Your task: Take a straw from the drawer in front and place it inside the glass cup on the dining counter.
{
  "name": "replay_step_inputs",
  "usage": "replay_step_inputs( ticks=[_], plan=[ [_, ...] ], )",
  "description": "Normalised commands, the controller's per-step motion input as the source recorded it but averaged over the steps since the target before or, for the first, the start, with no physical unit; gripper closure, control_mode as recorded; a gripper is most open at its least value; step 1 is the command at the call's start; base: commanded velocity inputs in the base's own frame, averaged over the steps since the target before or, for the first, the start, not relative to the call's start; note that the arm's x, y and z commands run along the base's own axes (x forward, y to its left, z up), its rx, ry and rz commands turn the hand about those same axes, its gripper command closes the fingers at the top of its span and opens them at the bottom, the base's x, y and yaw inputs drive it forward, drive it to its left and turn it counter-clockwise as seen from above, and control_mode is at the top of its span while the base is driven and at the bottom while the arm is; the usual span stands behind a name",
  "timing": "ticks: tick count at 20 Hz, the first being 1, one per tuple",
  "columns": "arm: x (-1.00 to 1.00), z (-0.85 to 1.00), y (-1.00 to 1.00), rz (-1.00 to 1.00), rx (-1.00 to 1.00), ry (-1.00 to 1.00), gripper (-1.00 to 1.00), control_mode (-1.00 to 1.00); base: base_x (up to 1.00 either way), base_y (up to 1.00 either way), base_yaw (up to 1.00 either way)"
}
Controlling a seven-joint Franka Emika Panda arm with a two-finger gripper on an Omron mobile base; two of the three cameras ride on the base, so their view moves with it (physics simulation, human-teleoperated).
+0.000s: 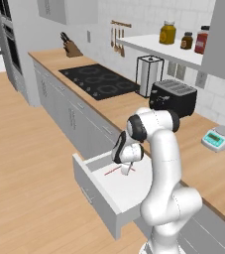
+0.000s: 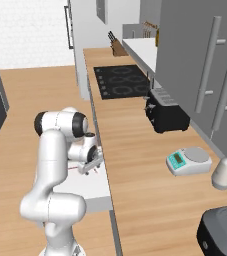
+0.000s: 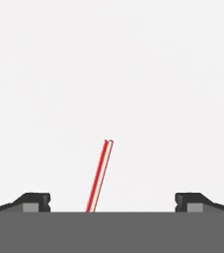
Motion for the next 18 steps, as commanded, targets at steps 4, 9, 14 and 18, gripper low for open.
replay_step_inputs(
  ticks=[4,9,14,18],
  plan=[
    [0.16,-0.45,0.07,-0.30,0.01,0.03,-1.00,-1.00,0.00,0.00,0.00],
    [0.00,-0.95,0.25,-0.26,0.08,0.24,1.00,-1.00,0.00,0.00,0.00],
    [0.00,-1.00,0.74,-0.22,0.03,0.15,1.00,-1.00,0.00,0.00,0.00],
    [-0.11,-1.00,1.00,-0.25,-0.12,0.00,1.00,-1.00,0.00,0.00,0.00]
  ],
)
